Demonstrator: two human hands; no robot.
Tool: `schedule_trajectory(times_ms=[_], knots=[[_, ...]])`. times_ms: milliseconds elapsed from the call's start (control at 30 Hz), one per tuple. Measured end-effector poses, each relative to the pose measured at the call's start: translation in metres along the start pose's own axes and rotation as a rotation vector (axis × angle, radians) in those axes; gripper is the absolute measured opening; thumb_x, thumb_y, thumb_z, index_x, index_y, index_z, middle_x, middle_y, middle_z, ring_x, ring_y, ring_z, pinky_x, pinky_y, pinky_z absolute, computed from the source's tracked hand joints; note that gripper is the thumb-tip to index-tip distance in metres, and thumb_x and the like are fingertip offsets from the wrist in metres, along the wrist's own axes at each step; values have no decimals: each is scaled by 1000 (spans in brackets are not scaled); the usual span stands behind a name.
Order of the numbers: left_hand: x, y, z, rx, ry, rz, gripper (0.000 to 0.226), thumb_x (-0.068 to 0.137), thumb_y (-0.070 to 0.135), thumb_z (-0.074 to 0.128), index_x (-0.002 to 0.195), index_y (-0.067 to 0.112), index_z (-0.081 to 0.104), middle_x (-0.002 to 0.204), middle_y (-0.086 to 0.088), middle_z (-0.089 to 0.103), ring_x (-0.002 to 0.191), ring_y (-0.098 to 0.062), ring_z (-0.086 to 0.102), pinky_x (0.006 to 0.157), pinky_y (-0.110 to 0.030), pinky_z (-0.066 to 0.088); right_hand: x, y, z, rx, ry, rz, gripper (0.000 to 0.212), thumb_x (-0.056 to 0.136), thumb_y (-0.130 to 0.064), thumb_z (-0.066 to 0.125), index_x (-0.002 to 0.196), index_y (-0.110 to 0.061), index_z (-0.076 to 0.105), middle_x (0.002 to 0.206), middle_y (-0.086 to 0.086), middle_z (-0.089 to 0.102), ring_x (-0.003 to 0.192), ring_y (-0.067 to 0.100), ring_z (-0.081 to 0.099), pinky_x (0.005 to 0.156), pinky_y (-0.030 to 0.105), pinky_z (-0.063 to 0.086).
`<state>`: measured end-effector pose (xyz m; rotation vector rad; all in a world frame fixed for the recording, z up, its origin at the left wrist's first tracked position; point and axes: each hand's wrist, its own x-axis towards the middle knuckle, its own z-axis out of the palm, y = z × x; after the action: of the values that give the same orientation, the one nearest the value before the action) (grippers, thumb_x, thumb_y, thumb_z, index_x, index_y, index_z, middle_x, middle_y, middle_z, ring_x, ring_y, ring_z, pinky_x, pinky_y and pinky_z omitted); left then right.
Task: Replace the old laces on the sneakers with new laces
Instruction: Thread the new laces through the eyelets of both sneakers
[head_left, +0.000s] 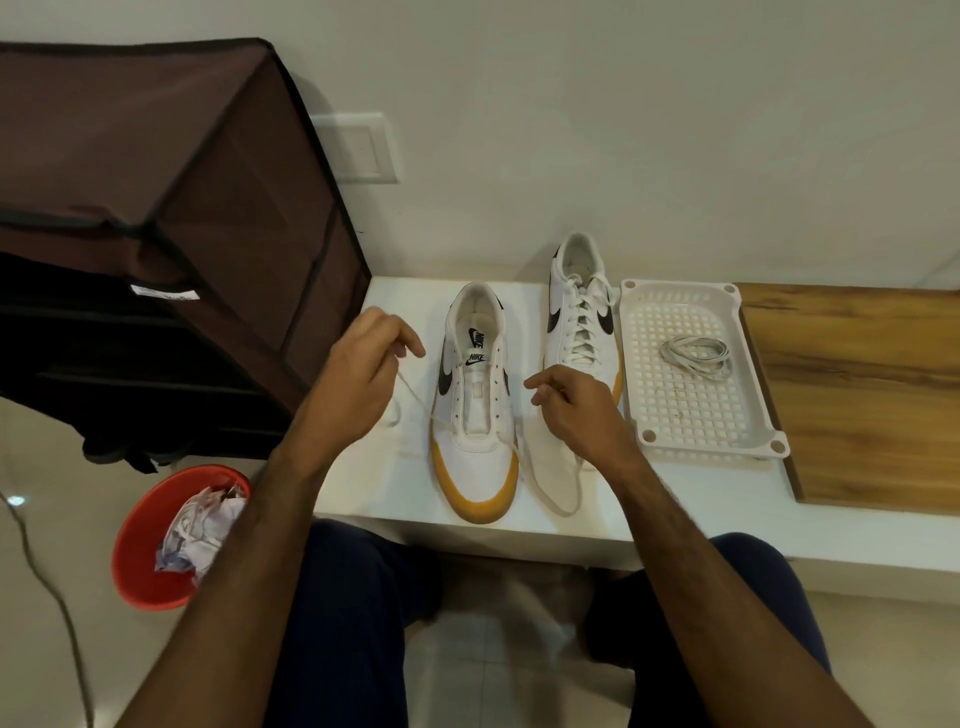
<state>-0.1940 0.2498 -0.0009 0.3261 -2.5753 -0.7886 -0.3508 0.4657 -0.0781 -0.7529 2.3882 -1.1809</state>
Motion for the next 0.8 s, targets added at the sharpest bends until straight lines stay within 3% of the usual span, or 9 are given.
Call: schedule_trajectory(times_ms=[67,167,267,333,400,467,533,633,800], knots=[[12,5,-12,88,49,98,43,83,-25,38,93,7,66,99,-2,54,86,-7,53,77,-14,42,2,2,-2,-24,10,-3,27,102,-8,49,113,-18,72,103,-3,74,95,9,67,82,21,53],[24,11,-28,82,217,133,41,85,-25,42,97,4,68,107,-8,64,91,-14,63,76,-17,49,0,0,-2,-145,39,-45,26,100,-14,55,119,-20,71,124,2,68,117,21,61,100,39,48],[27,21,-37,-79,350,64,26,99,-9,49,114,3,67,120,-4,68,106,-15,69,88,-28,57,-7,-10,0,-525,190,-77,28,94,-21,66,122,-26,68,153,9,42,140,34,35,109,56,32],[26,27,-34,-263,356,-45,27,98,-8,53,119,3,66,120,-5,69,111,-16,69,97,-35,56,-10,-17,1,-578,315,-143,31,89,-21,71,119,-26,67,158,10,35,143,35,29,107,58,28],[24,33,-21,-459,298,-159,28,95,-10,57,119,3,64,113,-10,72,107,-17,72,98,-38,56,-12,-26,0,-375,280,-213,28,92,-22,69,119,-28,67,148,1,45,138,25,36,104,45,33],[18,37,-1,-541,196,-221,29,92,-9,62,115,9,64,101,-9,74,99,-21,74,95,-43,57,-13,-38,0,122,85,-158,23,96,-21,67,118,-27,68,128,-9,60,122,10,54,95,27,41],[7,37,25,-536,81,-273,28,91,-5,67,113,13,66,93,-5,75,93,-20,75,91,-46,59,-15,-46,1,428,-1,-110,19,97,-21,67,115,-25,71,110,-12,72,105,5,65,89,24,50],[-10,34,55,-508,38,-362,20,92,7,70,111,15,70,97,-2,76,90,-19,75,88,-47,61,-15,-44,6,570,-65,-92,19,96,-17,70,114,-17,73,102,-3,77,99,12,72,91,30,57],[-15,31,69,-406,-7,-370,12,92,8,71,100,18,73,87,4,76,80,-13,74,82,-37,62,-12,-38,12,523,-49,-106,4,91,-13,75,94,-14,76,85,-3,77,82,13,73,78,24,57]])
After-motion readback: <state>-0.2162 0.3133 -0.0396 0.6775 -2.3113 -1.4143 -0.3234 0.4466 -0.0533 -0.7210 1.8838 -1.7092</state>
